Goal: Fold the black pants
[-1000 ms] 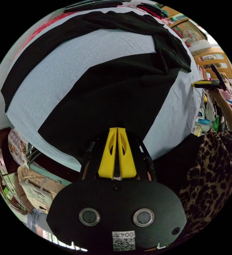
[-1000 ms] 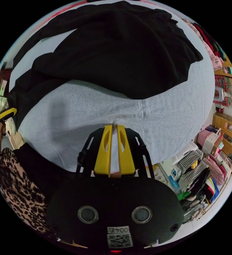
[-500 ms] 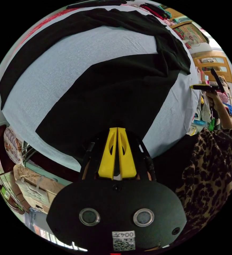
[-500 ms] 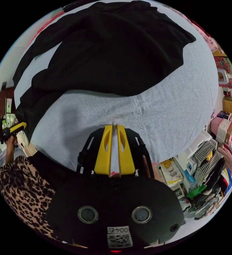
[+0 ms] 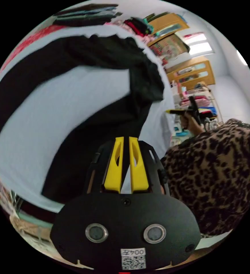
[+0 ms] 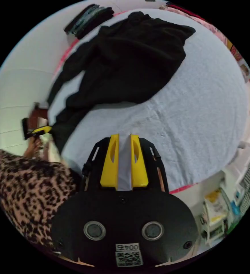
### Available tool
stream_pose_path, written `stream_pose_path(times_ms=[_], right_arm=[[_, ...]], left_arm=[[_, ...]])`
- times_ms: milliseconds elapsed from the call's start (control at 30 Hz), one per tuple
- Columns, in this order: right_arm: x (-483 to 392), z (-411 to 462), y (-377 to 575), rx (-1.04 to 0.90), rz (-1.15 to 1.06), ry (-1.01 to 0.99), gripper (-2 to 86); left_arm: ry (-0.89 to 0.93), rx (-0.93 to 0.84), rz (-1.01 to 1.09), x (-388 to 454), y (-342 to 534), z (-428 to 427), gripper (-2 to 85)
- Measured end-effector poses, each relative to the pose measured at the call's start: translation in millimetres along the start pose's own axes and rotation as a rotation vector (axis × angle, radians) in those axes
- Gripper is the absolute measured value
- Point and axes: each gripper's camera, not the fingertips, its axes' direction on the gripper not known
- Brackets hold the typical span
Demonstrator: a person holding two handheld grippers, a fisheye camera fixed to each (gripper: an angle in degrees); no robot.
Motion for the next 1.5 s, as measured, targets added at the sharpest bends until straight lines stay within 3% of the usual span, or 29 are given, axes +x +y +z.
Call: stream_pose_path(times_ms=[133, 233, 433, 667, 933, 1067, 1267, 1500], right_arm=[[60, -75, 2, 0.419, 0.150, -0.207, 10.5], [119, -104, -26, 0.568, 0.224, -0.403, 11.4], [201, -114, -106, 0.540, 0.325, -0.447, 12.1], [250, -106, -145, 0.403, 0.362, -0.483, 13.4], [276, -92, -173, 0.309, 0.289, -0.577, 10.4], [271, -91, -177, 0.327, 0.234, -0.575, 2.7], [220, -153, -152, 0.520, 0.107, -0.364, 0.1], [207, -199, -184, 0.575, 0.037, -0.110, -0.3]], left_arm=[[0.050, 0.130, 0.174, 12, -116, -22, 8.2], [0.030, 0.165, 0.281, 18, -222, -22, 10.1], [-0.064, 0.087, 0.440, 46, -426, 18, 15.0], [-0.100, 0.075, 0.382, 66, -589, 65, 16.9], [-0.190, -0.093, 0.413, 86, -649, 128, 16.3], [-0.160, -0.141, 0.429, 102, -652, 140, 4.9], [-0.171, 0.090, 0.579, 175, -645, 86, 2.6], [-0.586, 0.135, 0.769, 247, -671, 79, 2.5]])
